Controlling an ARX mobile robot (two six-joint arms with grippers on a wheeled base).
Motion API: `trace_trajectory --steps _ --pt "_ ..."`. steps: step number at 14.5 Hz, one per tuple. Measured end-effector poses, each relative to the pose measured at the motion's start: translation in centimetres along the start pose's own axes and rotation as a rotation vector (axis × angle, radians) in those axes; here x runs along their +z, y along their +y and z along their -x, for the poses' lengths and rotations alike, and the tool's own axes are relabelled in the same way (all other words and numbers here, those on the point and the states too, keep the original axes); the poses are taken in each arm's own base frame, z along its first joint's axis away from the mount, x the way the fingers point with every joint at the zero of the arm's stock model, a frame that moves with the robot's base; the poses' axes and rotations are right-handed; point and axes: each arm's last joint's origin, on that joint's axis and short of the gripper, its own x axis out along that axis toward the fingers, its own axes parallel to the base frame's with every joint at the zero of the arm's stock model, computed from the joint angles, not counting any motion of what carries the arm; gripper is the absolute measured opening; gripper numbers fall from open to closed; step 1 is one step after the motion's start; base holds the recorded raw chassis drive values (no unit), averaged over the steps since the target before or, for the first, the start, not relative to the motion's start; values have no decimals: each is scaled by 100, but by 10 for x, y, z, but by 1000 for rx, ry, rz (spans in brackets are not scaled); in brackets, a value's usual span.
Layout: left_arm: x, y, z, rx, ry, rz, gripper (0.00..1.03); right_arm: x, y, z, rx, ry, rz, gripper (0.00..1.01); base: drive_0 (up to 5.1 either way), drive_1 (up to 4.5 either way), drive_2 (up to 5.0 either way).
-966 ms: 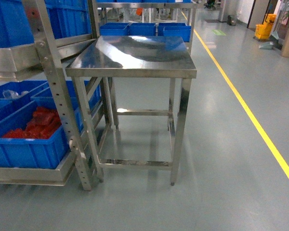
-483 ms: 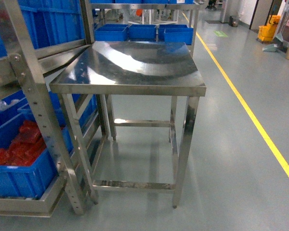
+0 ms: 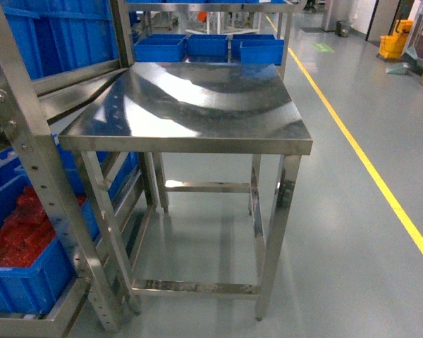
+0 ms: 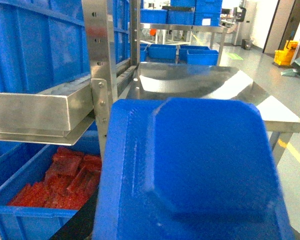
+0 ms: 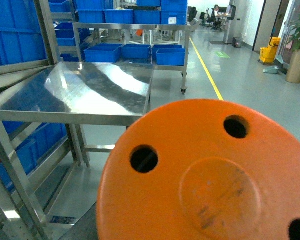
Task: Sort blue parts and orange caps into right shelf containers
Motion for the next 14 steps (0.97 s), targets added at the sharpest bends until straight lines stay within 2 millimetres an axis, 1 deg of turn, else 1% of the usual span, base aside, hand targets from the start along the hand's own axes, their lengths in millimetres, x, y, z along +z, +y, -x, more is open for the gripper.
trace_trajectory --steps 11,14 --pt "0 0 0 1 5 0 43 0 0 0 1 2 0 45 -490 242 242" --pt "-1 0 0 1 6 0 43 0 0 0 1 4 0 45 -476 128 359"
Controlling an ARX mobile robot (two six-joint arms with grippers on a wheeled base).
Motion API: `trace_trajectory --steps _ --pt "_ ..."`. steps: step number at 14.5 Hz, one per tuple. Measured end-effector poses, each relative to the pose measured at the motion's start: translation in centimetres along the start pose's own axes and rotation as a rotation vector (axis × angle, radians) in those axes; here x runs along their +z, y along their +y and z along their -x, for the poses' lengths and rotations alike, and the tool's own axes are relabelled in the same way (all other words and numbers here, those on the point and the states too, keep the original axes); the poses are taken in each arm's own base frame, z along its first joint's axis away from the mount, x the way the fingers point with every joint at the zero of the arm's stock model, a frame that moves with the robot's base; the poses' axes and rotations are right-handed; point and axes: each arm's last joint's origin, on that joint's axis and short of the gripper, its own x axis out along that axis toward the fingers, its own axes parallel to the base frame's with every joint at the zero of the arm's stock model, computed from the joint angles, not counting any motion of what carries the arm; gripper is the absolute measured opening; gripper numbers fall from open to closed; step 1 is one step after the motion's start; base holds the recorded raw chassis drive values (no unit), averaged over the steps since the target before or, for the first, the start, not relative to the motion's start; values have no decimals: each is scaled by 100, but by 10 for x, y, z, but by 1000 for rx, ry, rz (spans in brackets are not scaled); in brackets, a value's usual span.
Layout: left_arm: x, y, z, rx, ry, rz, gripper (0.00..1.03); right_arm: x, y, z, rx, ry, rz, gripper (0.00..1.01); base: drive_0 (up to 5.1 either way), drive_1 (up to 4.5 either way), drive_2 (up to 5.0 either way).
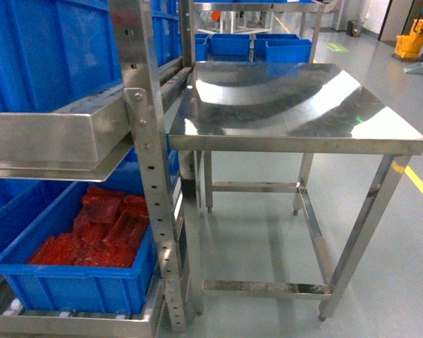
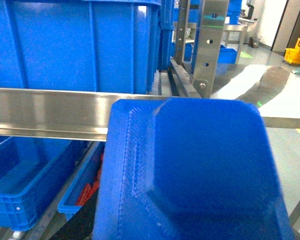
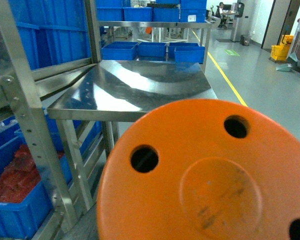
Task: Sort blue parts and orange caps into right shelf containers
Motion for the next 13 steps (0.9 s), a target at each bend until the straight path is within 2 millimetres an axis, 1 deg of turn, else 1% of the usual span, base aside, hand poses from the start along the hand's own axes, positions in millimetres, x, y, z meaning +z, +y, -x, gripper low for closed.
trace_trajectory --steps 6,13 --pt "0 0 0 0 0 0 43 0 0 0 0 1 0 45 -476 119 362" --pt "0 0 0 0 0 0 43 0 0 0 1 2 0 45 -502 235 235"
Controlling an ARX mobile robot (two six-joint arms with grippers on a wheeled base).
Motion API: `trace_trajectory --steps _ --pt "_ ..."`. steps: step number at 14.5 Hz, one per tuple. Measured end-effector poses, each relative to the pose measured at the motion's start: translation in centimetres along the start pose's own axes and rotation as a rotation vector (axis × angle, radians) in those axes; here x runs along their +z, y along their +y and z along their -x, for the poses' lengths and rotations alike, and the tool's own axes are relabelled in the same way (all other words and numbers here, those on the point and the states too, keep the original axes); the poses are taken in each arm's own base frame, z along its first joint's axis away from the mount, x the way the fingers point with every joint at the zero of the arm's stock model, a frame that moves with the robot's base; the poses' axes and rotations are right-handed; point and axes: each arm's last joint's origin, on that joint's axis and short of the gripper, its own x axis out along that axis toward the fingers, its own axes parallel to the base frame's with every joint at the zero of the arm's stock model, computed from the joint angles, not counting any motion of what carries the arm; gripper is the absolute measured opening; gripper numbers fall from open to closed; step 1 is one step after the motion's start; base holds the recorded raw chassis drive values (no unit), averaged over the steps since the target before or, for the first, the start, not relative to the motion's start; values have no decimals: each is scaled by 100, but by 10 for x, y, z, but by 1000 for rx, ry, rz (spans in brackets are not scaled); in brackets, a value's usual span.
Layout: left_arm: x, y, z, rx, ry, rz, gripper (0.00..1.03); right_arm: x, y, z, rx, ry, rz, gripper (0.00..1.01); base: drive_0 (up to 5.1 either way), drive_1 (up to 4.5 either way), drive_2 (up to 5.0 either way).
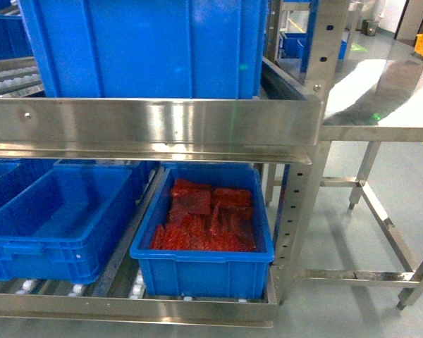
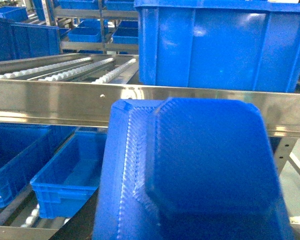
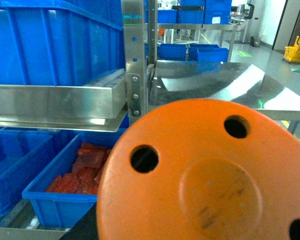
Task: Sort blue parts and orange caps into right shelf containers
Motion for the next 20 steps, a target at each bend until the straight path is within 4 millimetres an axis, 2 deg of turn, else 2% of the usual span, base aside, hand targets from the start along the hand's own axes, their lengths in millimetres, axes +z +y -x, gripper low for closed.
trace_trajectory --steps 20 --pt "0 0 0 0 -3 0 43 0 0 0 1 -5 0 45 -495 241 241"
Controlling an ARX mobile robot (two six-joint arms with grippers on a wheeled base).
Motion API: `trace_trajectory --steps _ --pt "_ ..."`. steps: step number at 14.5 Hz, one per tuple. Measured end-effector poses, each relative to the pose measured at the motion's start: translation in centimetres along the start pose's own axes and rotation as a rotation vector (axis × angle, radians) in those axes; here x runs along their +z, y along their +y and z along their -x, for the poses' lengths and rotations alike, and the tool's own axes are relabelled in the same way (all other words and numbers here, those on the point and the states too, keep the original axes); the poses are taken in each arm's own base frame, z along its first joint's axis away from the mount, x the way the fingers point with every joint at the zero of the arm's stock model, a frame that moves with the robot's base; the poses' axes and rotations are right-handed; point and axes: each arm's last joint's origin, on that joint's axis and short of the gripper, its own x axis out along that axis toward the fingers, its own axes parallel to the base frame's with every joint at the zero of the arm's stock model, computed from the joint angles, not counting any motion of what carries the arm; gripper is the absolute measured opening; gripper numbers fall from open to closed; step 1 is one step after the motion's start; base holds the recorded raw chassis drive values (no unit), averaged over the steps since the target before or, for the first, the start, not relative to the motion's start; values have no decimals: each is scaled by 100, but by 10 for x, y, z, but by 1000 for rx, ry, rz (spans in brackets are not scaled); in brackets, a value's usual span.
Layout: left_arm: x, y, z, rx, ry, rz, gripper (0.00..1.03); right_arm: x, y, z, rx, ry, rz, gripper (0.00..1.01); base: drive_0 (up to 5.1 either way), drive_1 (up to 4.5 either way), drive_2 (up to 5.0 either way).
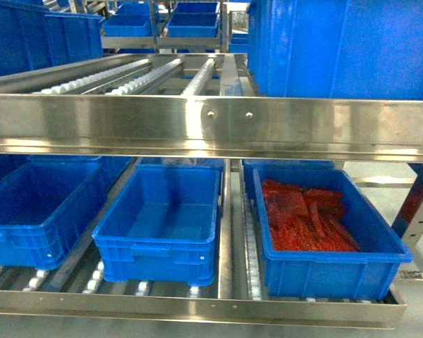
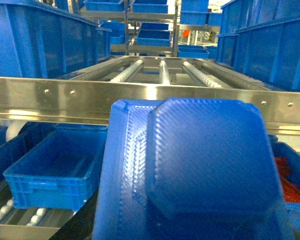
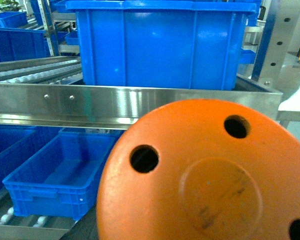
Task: Sort blue parts and orange caps into right shelf containers
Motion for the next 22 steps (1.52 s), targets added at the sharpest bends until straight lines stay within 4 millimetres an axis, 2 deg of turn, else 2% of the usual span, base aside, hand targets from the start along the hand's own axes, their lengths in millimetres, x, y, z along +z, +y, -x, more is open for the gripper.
trace_trajectory --steps 22 --pt "0 0 0 1 3 0 43 0 0 0 0 2 0 45 -490 253 253"
